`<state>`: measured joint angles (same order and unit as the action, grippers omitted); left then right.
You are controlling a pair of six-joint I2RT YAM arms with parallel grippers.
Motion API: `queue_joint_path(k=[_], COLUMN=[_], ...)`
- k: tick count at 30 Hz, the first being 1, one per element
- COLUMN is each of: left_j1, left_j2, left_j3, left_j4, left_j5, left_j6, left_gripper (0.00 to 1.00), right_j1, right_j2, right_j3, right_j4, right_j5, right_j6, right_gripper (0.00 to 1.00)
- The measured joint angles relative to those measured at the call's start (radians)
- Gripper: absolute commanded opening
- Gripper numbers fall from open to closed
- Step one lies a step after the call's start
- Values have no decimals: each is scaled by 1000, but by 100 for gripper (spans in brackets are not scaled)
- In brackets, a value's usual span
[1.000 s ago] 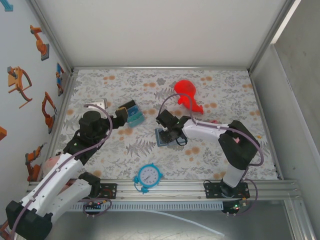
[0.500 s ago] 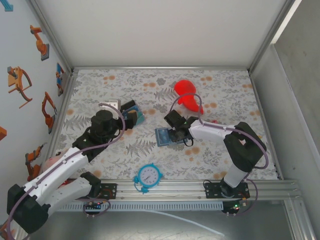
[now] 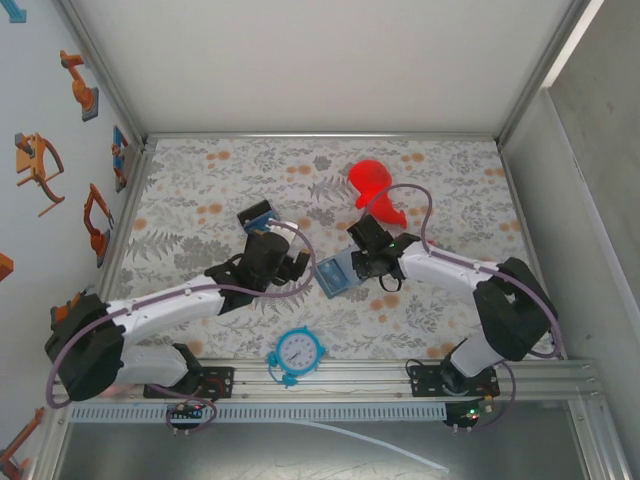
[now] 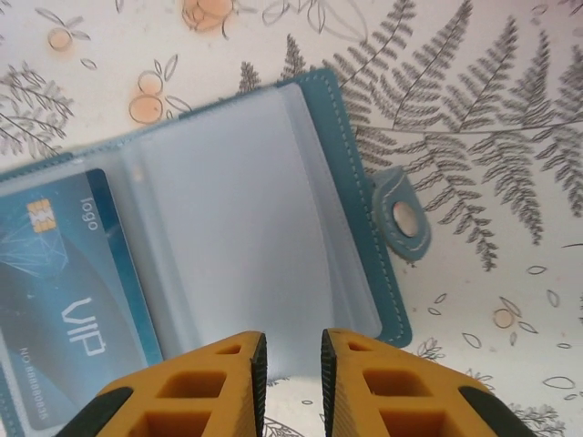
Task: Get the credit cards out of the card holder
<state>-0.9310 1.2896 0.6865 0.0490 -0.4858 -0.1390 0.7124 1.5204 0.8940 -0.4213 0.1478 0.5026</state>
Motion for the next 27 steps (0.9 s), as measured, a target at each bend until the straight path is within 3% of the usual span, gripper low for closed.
queue_joint_path(k=[12,27], left_j1=[-102,-103], left_j2=[270,426], left_j3=[73,98], left_j4=[77,79], left_j5=[-52,-89], left_j6=[-48,-101], left_gripper=[97,97], right_j1=[-58,-97], right_j2=[-135,-67], right_j3=[-1,0], right_j4=[-1,39], right_j5=[-46,-257], right_j6=[7,9], right_gripper=[17,12])
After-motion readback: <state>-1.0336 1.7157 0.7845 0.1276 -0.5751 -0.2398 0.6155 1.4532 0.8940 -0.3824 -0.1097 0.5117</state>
